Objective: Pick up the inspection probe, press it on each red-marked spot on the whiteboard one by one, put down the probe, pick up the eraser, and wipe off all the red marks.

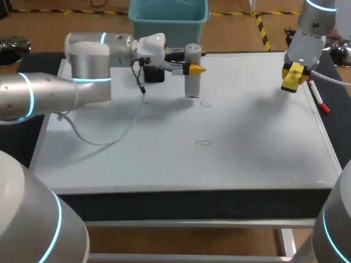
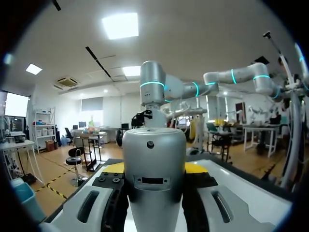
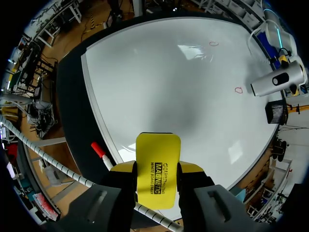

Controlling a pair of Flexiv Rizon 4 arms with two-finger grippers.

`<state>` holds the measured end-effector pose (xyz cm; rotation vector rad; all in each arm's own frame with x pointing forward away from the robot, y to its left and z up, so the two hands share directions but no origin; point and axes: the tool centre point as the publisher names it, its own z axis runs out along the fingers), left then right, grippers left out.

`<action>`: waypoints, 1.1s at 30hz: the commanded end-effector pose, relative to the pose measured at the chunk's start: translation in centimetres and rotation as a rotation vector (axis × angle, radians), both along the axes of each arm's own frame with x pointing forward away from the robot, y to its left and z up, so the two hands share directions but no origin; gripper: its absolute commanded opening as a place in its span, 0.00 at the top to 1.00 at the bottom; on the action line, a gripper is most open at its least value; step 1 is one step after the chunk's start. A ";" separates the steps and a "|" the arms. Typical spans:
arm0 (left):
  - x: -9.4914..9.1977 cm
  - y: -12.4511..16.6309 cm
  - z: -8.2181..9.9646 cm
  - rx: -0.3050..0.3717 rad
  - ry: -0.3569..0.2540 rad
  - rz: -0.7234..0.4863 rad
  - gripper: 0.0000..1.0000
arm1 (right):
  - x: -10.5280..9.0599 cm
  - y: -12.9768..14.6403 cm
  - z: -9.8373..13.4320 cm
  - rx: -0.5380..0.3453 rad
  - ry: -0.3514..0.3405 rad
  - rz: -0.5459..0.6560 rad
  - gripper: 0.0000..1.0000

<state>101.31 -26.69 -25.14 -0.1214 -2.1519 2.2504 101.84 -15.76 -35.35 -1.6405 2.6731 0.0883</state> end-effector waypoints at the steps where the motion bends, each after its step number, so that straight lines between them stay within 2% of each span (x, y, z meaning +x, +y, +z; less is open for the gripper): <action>1: -1.7 4.2 1.6 0.027 -0.006 0.078 1.00 | 0.1 -0.1 0.1 -0.003 0.001 0.002 1.00; 8: -1.8 10.3 2.4 0.034 -0.020 0.171 1.00 | 0.1 -0.1 0.1 -0.003 0.001 0.002 1.00; 12: -2.4 13.7 2.8 0.039 -0.028 0.217 1.00 | 0.1 -0.1 0.1 -0.003 0.001 0.002 1.00; 18: -2.8 18.8 2.7 0.039 -0.030 0.286 1.00 | 0.1 -0.1 0.1 -0.003 0.001 0.002 1.00; 26: -3.6 24.1 2.3 0.032 -0.029 0.361 1.00 | 0.1 -0.1 0.1 -0.003 0.001 0.002 1.00; 33: -4.0 27.1 2.1 0.027 -0.037 0.388 1.00 | 0.1 -0.1 0.1 -0.003 0.001 0.002 1.00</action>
